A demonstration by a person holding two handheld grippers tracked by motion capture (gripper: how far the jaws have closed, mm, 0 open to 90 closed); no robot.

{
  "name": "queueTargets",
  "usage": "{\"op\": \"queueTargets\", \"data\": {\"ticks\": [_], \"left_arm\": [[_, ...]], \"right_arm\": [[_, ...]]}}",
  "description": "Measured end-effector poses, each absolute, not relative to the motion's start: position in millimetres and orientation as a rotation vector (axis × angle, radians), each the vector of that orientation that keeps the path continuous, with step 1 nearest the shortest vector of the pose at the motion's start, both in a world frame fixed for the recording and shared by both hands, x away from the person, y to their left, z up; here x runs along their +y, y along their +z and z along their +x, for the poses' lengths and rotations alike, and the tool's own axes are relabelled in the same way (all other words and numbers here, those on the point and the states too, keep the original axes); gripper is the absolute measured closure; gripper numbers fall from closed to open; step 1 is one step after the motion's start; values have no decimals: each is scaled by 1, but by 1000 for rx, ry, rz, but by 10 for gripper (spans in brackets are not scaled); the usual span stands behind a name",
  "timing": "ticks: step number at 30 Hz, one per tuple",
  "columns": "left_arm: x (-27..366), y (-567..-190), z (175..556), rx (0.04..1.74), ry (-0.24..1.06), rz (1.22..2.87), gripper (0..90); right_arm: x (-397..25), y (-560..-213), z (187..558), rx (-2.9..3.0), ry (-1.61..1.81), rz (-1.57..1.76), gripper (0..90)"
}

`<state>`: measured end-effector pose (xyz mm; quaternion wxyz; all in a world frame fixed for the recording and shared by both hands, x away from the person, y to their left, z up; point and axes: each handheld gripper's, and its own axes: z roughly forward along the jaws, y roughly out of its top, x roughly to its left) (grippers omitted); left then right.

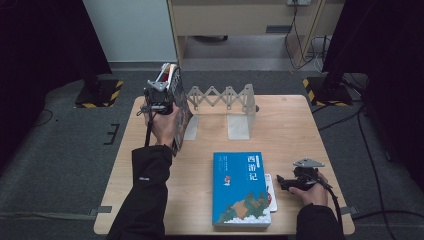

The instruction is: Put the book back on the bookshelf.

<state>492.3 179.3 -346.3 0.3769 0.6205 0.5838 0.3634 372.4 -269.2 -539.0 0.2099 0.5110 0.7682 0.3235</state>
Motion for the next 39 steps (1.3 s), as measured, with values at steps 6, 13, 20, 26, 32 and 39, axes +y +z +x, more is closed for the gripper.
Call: {"op": "queueTargets", "data": {"ticks": [6, 13, 20, 26, 32, 39], "left_arm": [[180, -348, 489, 1479, 932, 1590, 791], [183, -339, 478, 1448, 895, 1558, 718], [187, -326, 460, 1410, 834, 1536, 584], [189, -320, 445, 1368, 823, 1546, 521], [210, -310, 426, 1307, 778, 1475, 463], [237, -300, 400, 1217, 718, 1434, 406]], "right_arm": [[-269, -539, 372, 2136, 899, 1420, 41], [-269, -539, 372, 2138, 900, 1423, 41], [-269, -539, 372, 2136, 900, 1425, 41], [-269, -539, 372, 2138, 899, 1419, 41], [-269, -539, 372, 2135, 899, 1422, 39], [-269, -539, 372, 2135, 899, 1427, 37]]}}
